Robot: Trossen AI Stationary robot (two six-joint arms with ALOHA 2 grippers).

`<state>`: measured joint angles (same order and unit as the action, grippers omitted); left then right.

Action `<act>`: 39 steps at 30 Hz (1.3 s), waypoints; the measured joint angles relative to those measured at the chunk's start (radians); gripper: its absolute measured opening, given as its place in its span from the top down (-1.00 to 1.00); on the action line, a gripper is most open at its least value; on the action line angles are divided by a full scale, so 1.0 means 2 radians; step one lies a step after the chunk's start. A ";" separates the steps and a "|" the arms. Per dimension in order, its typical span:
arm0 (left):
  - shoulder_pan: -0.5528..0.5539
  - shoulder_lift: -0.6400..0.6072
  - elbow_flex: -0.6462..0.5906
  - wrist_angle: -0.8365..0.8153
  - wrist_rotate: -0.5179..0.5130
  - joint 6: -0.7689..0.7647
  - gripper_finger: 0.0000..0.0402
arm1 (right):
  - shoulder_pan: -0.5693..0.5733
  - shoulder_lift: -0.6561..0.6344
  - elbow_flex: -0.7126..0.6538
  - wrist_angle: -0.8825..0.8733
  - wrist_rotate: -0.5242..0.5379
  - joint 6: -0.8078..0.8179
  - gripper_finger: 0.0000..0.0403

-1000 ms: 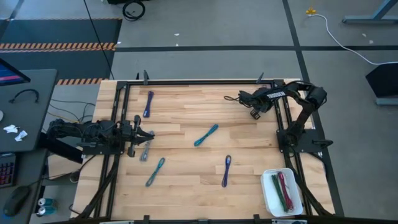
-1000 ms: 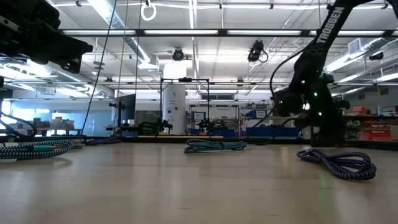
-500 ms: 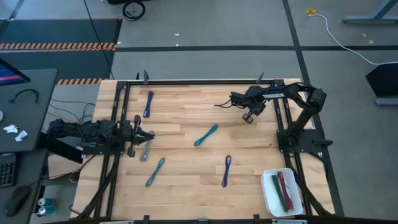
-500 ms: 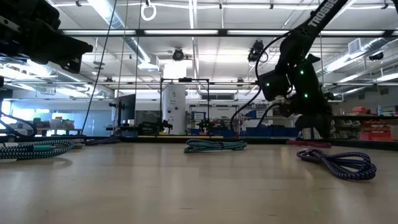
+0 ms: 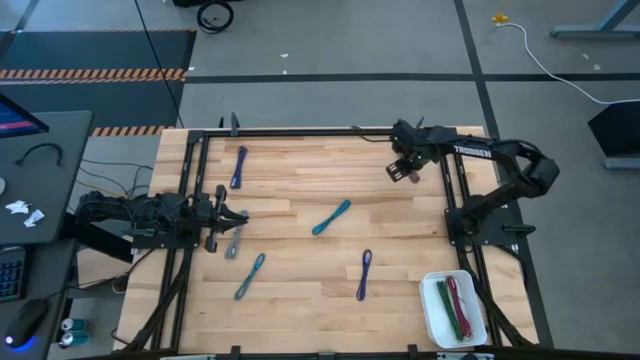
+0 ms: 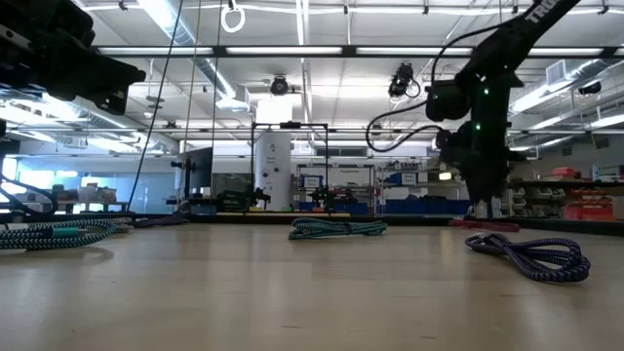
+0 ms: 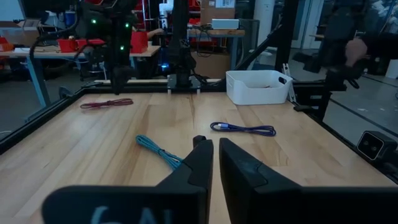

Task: Pick and place USB-C Cables
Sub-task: Put the pink charger cable into the white bin

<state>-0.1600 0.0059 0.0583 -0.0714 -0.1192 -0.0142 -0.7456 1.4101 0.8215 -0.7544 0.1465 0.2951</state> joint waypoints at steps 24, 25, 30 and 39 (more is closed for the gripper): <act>0.000 0.000 0.000 0.000 0.000 0.000 0.85 | -0.020 0.043 -0.069 0.104 0.032 -0.012 0.92; 0.000 0.000 0.000 0.000 0.000 0.000 0.84 | -0.016 0.040 -0.070 0.102 0.039 -0.007 0.92; 0.000 0.000 0.000 0.000 0.000 0.000 0.81 | 0.038 -0.011 -0.071 0.080 0.066 0.048 0.92; 0.000 0.000 0.000 0.000 0.000 0.000 0.84 | 0.227 -0.164 -0.068 0.000 0.101 0.235 0.94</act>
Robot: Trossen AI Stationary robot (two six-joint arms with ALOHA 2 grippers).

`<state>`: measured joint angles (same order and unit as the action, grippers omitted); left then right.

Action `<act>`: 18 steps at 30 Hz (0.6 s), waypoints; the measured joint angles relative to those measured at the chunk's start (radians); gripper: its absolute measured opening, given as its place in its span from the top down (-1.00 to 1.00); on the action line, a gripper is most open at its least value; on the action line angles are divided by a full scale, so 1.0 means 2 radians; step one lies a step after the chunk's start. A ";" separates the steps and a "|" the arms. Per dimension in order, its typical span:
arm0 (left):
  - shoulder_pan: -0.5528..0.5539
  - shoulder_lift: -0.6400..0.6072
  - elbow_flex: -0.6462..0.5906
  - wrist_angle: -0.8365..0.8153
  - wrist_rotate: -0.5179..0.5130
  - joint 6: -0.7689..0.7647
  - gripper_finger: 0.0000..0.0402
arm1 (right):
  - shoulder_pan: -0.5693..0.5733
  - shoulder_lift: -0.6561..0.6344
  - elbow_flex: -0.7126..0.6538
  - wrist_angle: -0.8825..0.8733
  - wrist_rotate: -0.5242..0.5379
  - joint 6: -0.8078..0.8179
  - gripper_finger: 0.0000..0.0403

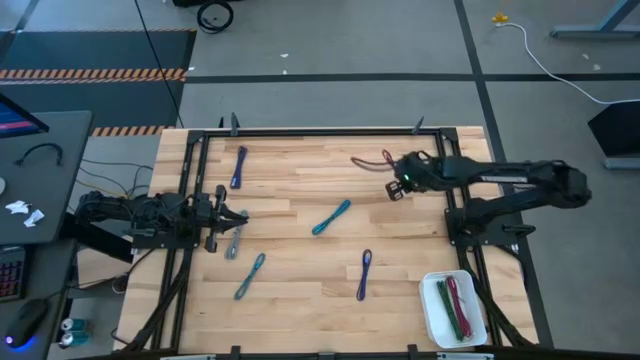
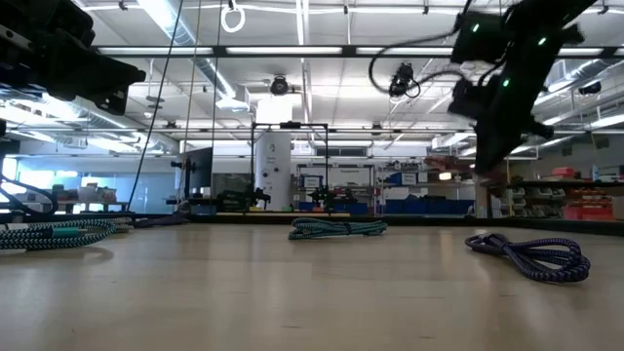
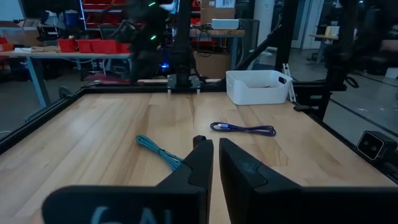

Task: Pick and place USB-C Cables
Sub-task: Put the pink charger cable into the white bin

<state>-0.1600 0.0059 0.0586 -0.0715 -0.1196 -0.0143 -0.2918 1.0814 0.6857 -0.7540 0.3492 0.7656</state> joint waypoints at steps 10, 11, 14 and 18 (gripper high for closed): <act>0.000 0.000 0.000 0.000 0.000 0.000 0.81 | 0.274 -0.019 0.095 -0.141 0.035 0.291 0.94; 0.000 0.000 0.000 0.000 0.000 0.000 0.81 | 0.299 -0.014 0.105 -0.147 0.034 0.318 0.94; 0.000 0.000 0.000 0.000 0.000 0.000 0.81 | 0.376 0.002 0.128 -0.159 0.018 0.408 0.94; 0.000 0.000 0.000 0.000 0.000 0.000 0.83 | 0.481 0.027 0.150 -0.157 -0.012 0.548 0.94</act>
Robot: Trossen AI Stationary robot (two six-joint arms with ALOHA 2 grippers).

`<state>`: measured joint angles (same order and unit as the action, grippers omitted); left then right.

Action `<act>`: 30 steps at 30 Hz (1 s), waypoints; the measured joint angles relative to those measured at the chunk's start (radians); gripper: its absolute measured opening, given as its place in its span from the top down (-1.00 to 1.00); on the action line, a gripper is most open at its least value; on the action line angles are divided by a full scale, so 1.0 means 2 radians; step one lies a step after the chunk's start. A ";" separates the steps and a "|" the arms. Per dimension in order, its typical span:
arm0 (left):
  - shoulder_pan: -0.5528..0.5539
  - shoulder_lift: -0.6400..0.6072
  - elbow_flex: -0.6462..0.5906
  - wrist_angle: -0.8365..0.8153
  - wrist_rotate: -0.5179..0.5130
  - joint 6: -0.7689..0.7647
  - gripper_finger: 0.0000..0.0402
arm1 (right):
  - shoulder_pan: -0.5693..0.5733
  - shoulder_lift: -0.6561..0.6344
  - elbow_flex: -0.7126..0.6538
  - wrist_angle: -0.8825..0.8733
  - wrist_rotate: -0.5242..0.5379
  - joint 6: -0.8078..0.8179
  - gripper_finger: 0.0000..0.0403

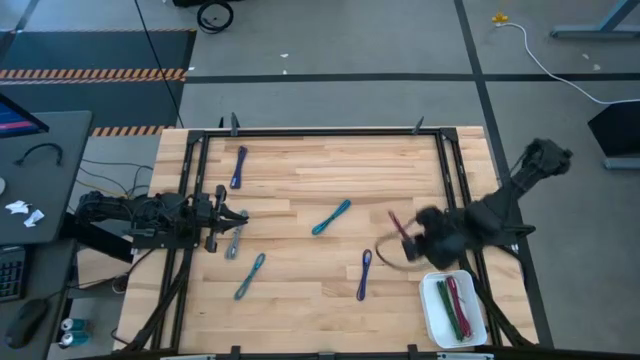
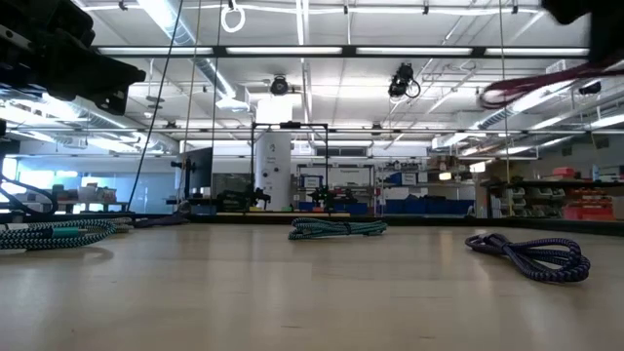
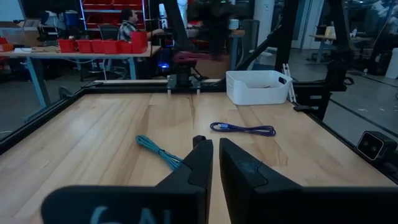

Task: Pick and place USB-C Cables
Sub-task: Put the pink charger cable into the white bin

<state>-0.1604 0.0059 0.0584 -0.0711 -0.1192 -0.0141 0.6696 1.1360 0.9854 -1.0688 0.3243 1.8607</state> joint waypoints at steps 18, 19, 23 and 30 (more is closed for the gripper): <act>0.000 0.000 0.000 0.000 0.000 0.000 0.82 | 0.222 0.139 0.118 0.157 -0.102 0.181 0.94; 0.000 0.000 0.000 0.000 0.000 0.000 0.83 | 0.222 0.144 0.119 0.146 -0.127 0.183 0.94; 0.000 0.000 0.000 0.000 0.000 0.000 0.85 | 0.226 0.153 0.119 0.075 -0.258 0.212 0.94; 0.000 0.000 0.000 0.000 0.000 0.000 0.82 | 0.214 0.144 0.119 -0.041 -0.280 0.225 0.94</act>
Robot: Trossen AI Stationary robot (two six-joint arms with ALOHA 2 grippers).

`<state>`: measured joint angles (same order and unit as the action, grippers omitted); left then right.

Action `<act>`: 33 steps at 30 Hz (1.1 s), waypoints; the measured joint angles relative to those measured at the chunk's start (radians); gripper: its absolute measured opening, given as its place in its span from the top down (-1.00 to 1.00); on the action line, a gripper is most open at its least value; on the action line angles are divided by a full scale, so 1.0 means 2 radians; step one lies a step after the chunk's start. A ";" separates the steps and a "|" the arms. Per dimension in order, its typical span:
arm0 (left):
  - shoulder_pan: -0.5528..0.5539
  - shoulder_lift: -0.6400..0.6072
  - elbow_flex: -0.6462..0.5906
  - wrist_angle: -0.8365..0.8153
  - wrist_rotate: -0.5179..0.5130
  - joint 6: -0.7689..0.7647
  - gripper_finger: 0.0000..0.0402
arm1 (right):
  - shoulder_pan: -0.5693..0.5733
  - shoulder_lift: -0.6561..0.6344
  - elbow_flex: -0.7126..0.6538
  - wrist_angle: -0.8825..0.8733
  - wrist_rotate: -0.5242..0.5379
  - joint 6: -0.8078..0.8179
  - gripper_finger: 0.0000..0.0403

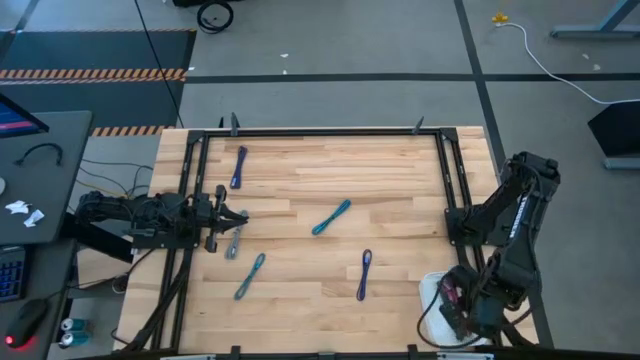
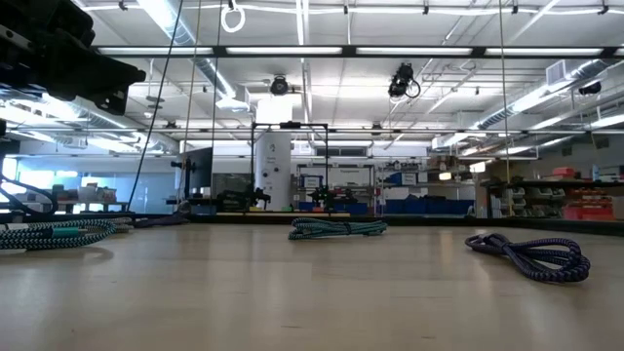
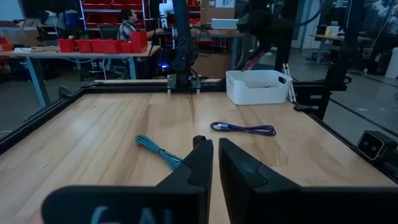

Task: Pick and place USB-C Cables
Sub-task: Put the pink charger cable into the white bin

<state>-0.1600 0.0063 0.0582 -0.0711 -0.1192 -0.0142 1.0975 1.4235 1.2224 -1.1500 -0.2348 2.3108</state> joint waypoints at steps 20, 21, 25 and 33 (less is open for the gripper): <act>0.000 0.000 0.000 0.000 0.000 0.000 0.82 | -0.095 0.008 -0.097 0.114 -0.088 0.018 0.94; 0.000 0.000 0.000 0.000 0.000 0.000 0.81 | -0.097 0.008 -0.101 0.113 -0.088 0.019 0.94; 0.000 0.000 0.000 0.000 0.000 0.000 0.81 | -0.105 0.008 -0.126 0.137 -0.090 0.021 0.94; 0.000 0.000 0.000 0.000 0.000 0.000 0.85 | -0.103 0.008 -0.163 0.196 -0.089 0.026 0.82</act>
<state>-0.1601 0.0063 0.0584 -0.0714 -0.1196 -0.0140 0.8922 1.4399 0.8955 -0.7589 -0.4119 2.3631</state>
